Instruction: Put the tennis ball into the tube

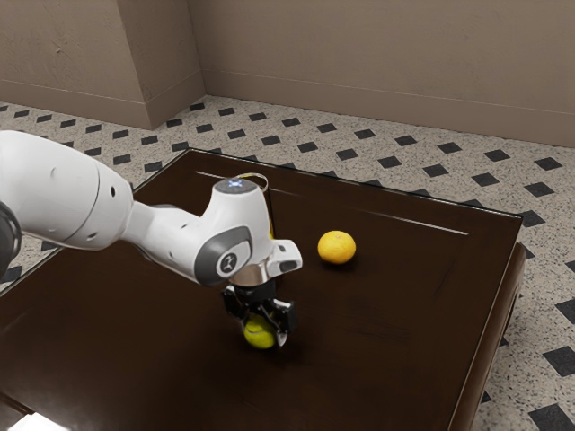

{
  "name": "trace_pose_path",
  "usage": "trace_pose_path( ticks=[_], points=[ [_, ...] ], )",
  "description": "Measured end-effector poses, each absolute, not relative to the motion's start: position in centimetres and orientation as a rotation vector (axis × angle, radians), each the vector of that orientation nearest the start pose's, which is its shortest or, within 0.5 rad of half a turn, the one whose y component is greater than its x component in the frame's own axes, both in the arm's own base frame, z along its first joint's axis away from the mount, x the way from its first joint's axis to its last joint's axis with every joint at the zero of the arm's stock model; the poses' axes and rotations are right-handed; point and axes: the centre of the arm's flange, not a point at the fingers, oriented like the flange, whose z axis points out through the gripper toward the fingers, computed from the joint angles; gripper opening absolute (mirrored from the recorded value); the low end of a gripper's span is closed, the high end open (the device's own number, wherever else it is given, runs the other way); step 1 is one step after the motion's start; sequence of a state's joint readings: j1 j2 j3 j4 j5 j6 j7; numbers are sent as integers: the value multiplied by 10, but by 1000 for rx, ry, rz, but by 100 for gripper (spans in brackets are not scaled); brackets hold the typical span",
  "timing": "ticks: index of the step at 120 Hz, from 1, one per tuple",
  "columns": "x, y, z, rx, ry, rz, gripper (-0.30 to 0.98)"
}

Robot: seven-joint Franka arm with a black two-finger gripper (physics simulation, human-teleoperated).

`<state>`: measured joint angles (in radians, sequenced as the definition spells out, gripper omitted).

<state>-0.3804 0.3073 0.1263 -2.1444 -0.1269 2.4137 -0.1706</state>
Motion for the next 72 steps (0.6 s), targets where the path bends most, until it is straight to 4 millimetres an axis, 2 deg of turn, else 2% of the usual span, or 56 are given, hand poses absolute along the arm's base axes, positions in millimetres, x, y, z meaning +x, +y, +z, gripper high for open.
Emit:
trace_pose_path(
  ticks=[31,45,55,72],
  points=[
    [547,-144,259,-3177,-13,66,40],
    [547,-144,283,-3188,-16,40,38],
    [548,-148,327,-3189,2,0,37],
    [579,-155,445,-3135,49,-145,38]
  ],
)
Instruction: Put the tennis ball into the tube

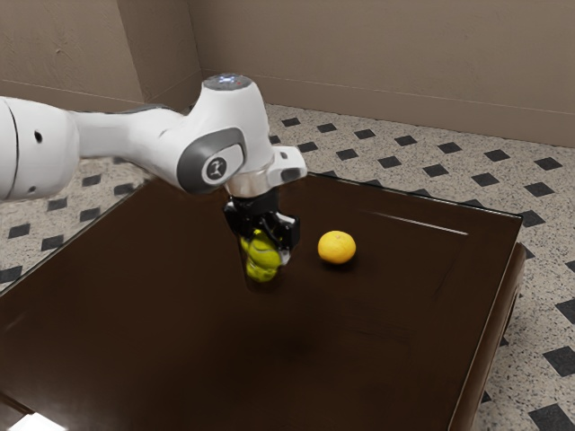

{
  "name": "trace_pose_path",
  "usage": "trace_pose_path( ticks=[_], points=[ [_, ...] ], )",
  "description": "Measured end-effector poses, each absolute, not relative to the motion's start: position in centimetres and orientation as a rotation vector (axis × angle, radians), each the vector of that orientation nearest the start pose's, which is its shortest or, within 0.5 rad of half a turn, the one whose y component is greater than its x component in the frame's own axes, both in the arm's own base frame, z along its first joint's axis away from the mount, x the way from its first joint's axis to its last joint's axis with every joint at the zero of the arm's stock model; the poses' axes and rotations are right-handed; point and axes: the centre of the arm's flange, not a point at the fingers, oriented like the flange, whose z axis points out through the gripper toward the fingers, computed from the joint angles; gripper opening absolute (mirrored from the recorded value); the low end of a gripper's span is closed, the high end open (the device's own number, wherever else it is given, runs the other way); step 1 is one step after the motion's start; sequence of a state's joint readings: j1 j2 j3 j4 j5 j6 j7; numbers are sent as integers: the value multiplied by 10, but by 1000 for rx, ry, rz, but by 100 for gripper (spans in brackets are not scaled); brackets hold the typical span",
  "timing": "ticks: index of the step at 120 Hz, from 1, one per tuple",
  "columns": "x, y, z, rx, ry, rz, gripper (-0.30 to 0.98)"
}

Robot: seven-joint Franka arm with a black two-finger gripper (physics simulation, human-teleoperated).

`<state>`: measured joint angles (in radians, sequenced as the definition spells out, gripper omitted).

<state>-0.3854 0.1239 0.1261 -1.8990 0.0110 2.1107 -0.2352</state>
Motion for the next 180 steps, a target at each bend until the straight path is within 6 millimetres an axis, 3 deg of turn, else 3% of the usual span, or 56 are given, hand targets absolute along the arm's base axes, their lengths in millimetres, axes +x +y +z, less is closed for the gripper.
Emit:
trace_pose_path(
  ticks=[14,22,35,45,74,105,137,153,161,169,180],
  points=[
    [594,-149,527,-3057,32,-215,38],
    [604,-131,550,-3017,-17,-209,39],
    [626,-71,548,-2976,-166,-109,39],
    [641,-55,536,-2960,-200,-41,39],
    [674,-61,516,-2950,-165,10,38],
    [679,-79,515,-2984,-101,-27,38],
    [689,-72,502,-3007,-104,-52,38],
    [689,-71,500,-3018,-112,-57,52],
    [682,-67,515,-3022,-121,-84,57],
    [658,-61,535,-3029,-129,-92,60],
    [610,-50,563,-3032,-129,-97,63]
  ],
)
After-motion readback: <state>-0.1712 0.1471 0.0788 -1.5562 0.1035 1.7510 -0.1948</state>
